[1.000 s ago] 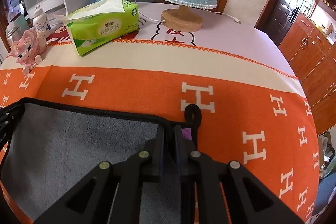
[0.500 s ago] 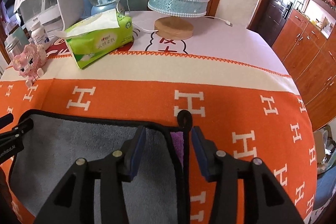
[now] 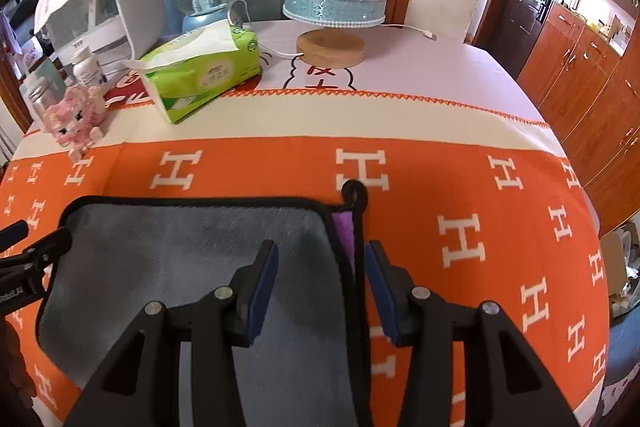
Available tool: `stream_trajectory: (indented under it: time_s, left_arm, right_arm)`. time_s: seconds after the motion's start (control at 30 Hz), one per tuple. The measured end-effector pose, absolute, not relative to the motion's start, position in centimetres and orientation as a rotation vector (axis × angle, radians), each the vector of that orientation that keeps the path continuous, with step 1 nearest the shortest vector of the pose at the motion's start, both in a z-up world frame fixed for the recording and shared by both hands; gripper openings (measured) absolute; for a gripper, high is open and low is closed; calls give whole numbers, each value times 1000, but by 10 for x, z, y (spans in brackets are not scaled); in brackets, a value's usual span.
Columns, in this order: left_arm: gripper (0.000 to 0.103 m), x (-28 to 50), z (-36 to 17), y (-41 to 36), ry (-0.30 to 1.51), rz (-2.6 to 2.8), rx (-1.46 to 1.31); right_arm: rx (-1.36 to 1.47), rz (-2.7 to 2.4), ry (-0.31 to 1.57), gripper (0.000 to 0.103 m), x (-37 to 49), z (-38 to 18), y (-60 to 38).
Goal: Fold towel
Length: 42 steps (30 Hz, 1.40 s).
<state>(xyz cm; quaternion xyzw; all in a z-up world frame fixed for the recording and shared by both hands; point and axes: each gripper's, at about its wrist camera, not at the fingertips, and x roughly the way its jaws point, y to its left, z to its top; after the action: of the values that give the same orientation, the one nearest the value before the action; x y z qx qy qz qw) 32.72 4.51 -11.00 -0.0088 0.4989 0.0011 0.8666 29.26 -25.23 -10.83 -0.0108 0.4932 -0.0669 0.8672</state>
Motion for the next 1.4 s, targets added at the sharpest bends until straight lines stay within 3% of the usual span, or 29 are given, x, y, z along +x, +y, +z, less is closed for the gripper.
stream_trajectory:
  time_s: [0.7, 0.93, 1.4]
  left_arm:
    - [100, 245, -60, 12, 950, -144, 34]
    - [103, 204, -45, -2, 927, -211, 3]
    - [103, 113, -22, -10, 894, -221, 14]
  right_arm:
    - [46, -102, 1024, 46, 222, -86, -255]
    - [79, -55, 1002, 56, 187, -76, -255]
    - [50, -53, 985, 57, 113, -60, -250]
